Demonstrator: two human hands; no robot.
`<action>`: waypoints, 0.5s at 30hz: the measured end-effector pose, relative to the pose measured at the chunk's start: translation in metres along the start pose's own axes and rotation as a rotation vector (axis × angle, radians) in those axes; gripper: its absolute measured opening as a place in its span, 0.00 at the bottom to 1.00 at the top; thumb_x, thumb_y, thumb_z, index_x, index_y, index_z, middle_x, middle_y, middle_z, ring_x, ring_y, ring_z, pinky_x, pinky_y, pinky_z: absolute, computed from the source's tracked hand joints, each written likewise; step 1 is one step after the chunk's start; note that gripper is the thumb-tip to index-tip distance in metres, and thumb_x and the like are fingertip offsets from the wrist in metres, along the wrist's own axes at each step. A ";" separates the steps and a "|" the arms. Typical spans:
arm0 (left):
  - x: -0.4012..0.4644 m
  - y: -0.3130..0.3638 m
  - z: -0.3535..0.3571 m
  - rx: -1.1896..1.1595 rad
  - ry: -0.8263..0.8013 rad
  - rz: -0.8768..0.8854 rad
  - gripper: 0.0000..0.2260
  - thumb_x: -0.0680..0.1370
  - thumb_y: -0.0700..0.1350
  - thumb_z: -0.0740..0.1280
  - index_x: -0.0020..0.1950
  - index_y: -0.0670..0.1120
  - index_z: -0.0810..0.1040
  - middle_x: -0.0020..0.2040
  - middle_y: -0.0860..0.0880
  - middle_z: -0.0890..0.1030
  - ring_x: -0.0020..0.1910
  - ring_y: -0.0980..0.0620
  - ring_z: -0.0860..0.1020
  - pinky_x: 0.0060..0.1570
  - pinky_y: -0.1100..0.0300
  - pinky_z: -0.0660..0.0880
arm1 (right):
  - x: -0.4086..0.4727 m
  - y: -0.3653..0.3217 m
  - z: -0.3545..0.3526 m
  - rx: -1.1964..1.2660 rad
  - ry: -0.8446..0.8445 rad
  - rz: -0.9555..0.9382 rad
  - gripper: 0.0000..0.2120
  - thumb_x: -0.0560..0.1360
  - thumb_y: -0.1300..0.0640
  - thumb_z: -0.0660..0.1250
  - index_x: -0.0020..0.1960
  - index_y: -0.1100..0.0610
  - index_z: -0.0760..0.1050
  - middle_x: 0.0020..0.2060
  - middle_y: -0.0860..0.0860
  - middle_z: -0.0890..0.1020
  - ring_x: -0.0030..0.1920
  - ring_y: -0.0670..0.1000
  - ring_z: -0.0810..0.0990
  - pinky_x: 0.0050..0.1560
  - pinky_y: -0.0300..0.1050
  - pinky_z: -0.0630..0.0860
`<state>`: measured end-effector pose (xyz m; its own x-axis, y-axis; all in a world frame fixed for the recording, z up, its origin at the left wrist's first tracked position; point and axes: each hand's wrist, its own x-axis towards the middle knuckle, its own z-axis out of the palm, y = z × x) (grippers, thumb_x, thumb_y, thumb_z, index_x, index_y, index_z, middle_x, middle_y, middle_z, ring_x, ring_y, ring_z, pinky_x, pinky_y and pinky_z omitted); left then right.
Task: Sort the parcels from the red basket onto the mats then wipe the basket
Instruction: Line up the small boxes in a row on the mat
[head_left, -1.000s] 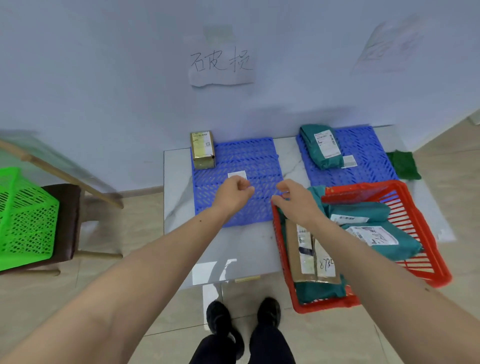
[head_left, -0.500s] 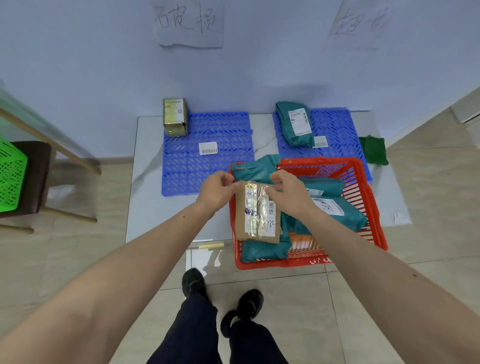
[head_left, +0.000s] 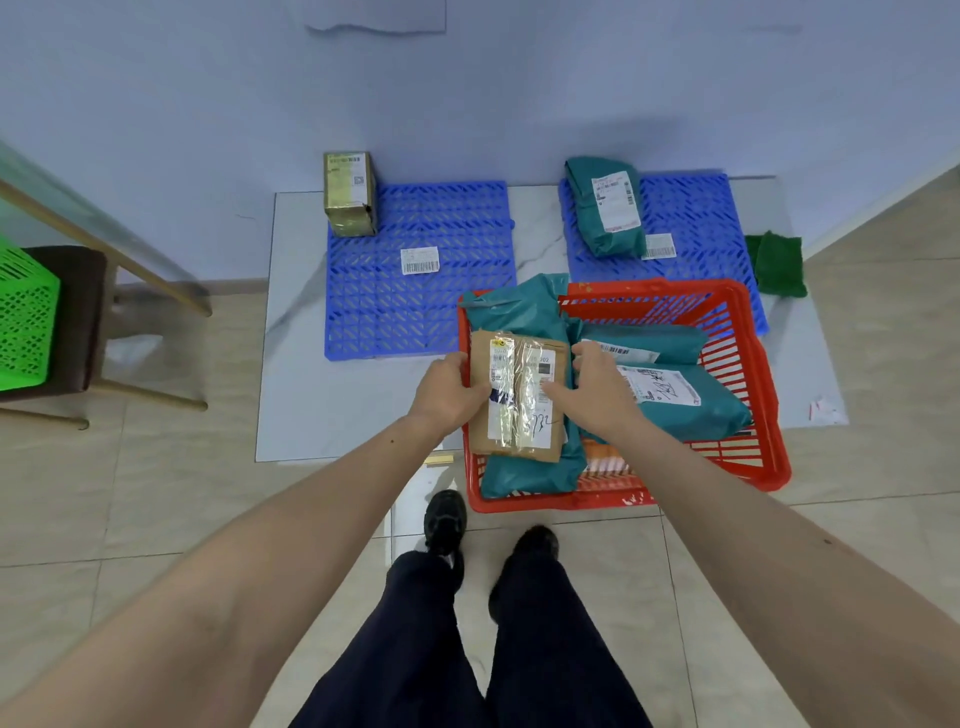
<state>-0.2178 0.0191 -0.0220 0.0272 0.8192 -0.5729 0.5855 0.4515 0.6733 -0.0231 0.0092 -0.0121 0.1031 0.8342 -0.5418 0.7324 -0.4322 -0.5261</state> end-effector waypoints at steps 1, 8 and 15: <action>0.002 -0.003 0.005 0.008 -0.004 -0.019 0.15 0.73 0.47 0.69 0.58 0.43 0.77 0.53 0.46 0.81 0.50 0.45 0.80 0.52 0.46 0.79 | 0.004 0.006 0.002 0.003 -0.026 0.018 0.25 0.66 0.41 0.69 0.57 0.55 0.70 0.53 0.53 0.77 0.52 0.55 0.79 0.48 0.51 0.76; -0.002 0.000 0.035 -0.099 0.043 -0.175 0.18 0.75 0.48 0.69 0.61 0.42 0.73 0.57 0.44 0.79 0.54 0.44 0.79 0.57 0.46 0.77 | 0.009 0.019 -0.004 -0.052 -0.199 0.003 0.19 0.78 0.49 0.66 0.64 0.59 0.70 0.53 0.49 0.75 0.52 0.49 0.73 0.49 0.41 0.67; -0.022 0.013 0.051 -0.205 0.144 -0.170 0.18 0.76 0.46 0.67 0.65 0.45 0.70 0.56 0.45 0.79 0.55 0.43 0.78 0.58 0.46 0.76 | 0.010 0.022 -0.005 0.032 -0.208 -0.007 0.14 0.76 0.49 0.66 0.57 0.56 0.75 0.52 0.50 0.82 0.51 0.51 0.80 0.46 0.44 0.73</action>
<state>-0.1697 -0.0111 -0.0239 -0.1812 0.7607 -0.6233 0.3956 0.6366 0.6619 -0.0031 0.0096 -0.0256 -0.0456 0.7503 -0.6596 0.7106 -0.4397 -0.5493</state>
